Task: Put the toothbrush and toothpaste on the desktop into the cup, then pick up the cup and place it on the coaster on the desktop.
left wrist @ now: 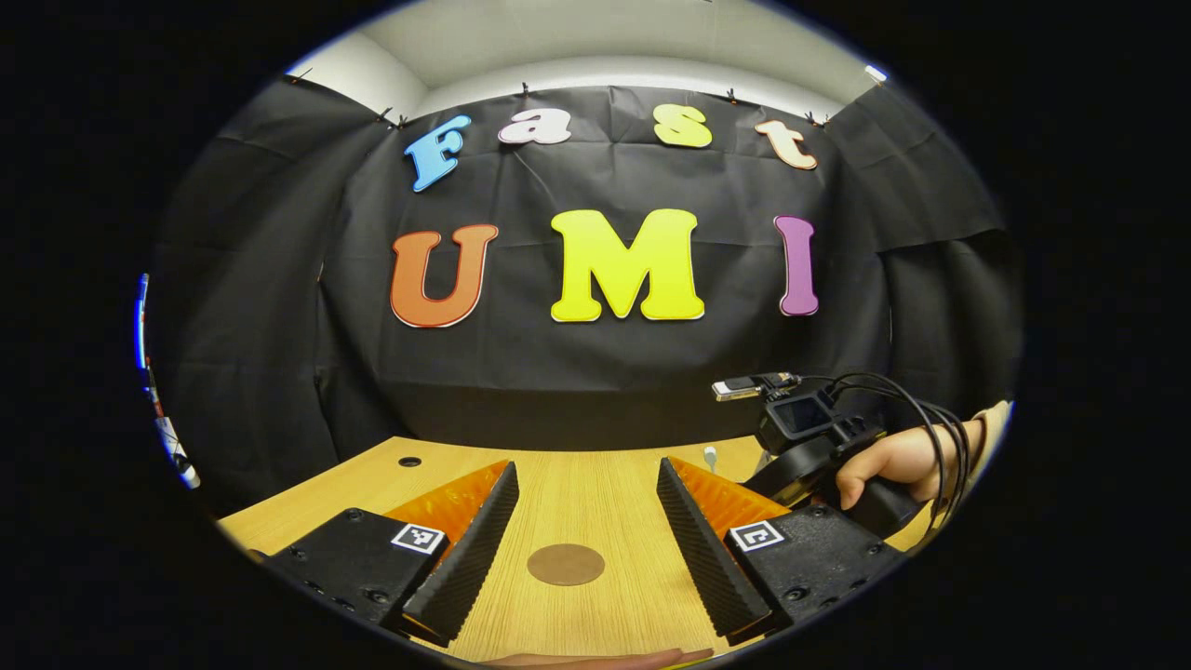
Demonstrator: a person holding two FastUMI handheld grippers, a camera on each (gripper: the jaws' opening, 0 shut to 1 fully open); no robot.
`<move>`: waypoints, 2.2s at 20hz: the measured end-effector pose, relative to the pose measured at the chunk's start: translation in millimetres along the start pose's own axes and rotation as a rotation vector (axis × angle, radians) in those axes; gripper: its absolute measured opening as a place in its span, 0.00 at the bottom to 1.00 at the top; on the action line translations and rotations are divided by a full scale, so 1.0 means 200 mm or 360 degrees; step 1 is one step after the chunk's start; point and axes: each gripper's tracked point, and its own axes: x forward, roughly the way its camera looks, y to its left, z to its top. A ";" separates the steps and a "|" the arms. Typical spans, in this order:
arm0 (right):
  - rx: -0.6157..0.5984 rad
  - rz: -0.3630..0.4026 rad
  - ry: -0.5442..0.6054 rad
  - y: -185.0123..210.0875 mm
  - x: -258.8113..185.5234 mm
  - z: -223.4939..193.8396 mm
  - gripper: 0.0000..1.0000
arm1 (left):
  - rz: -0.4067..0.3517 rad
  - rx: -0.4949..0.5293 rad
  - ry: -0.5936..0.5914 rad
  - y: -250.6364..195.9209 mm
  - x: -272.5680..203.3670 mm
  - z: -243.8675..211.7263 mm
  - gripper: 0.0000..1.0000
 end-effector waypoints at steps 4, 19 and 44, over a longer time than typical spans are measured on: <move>0.0022 0.0011 0.0001 -0.01 0.00 0.01 0.27 | -0.0002 0.0014 -0.0029 0.00 -0.02 0.03 0.95; -0.0049 0.0135 -0.0142 0.00 0.07 0.06 0.14 | 0.0058 -0.0002 -0.0039 0.10 0.00 0.03 0.95; -0.0465 0.0356 -0.0048 -0.05 0.09 0.11 0.15 | 0.0321 0.0116 -0.0164 0.57 -0.07 0.13 0.94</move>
